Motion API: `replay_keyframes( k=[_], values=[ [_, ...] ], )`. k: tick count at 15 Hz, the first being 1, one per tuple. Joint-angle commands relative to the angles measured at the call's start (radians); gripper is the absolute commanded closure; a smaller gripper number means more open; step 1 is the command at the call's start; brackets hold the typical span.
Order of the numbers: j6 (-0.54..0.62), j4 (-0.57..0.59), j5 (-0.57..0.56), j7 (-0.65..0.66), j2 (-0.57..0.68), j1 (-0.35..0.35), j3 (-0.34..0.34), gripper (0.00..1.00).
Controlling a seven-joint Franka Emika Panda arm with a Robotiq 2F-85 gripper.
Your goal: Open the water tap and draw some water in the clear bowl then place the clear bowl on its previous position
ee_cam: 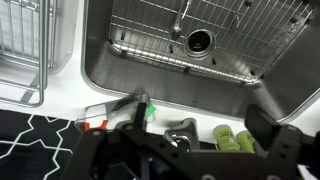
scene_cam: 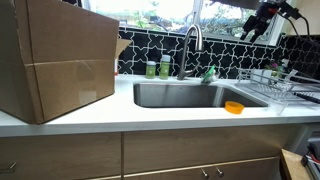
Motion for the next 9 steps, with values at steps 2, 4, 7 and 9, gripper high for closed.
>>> replay_keyframes(
  k=[2, 4, 7, 9],
  values=[
    [0.11, 0.142, 0.069, 0.139, 0.227, -0.04, -0.041, 0.0],
    [0.228, 0.195, 0.154, 0.158, 0.331, -0.048, -0.064, 0.0],
    [0.307, 0.283, 0.266, 0.088, 0.485, -0.069, -0.065, 0.0],
    [0.294, 0.355, 0.298, 0.038, 0.571, -0.092, -0.041, 0.0]
  ],
)
